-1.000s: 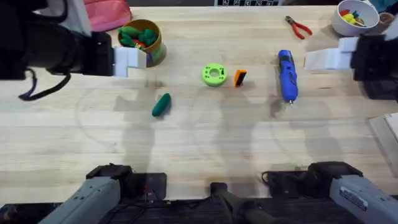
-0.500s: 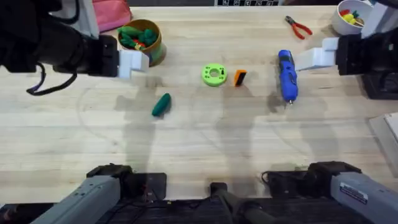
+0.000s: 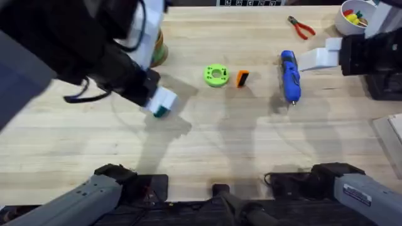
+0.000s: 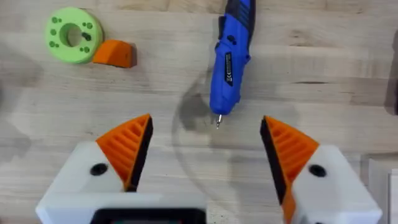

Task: Pick up the gripper from the table and insert it into the empty holder that is missing its gripper. Then pick up a screw, insert it into the mounting hole, and use the screwdriver to tighten it. Finally, clean up the table by picking up the vegetable and placing it into the bucket.

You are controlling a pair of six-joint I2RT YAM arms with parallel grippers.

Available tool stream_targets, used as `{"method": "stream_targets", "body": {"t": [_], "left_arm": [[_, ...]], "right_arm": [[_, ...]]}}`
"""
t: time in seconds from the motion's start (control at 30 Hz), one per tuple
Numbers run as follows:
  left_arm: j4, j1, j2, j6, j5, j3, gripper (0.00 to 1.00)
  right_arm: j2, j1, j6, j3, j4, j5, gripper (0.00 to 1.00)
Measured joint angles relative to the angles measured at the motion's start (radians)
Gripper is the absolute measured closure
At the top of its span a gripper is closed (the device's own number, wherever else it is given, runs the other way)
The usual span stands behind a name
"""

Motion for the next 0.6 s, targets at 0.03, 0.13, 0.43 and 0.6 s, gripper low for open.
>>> {"method": "stream_targets", "body": {"t": [0.03, 0.13, 0.43, 0.6], "left_arm": [[0.007, -0.013, 0.002, 0.0, 0.0, -0.016, 0.015], [0.029, -0.031, 0.02, 0.002, 0.0, -0.059, 0.015], [0.186, -0.033, 0.138, 0.008, -0.001, -0.169, 0.015], [0.233, -0.033, 0.221, 0.008, -0.001, -0.186, 0.015]], "right_arm": [[0.0, 0.0, 0.0, 0.0, 0.0, 0.0, 0.007], [0.0, 0.0, 0.0, 0.0, 0.0, 0.0, 0.007], [0.0, 0.0, 0.0, 0.0, 0.0, 0.0, 0.007], [0.0, 0.0, 0.0, 0.0, 0.0, 0.0, 0.008]]}}
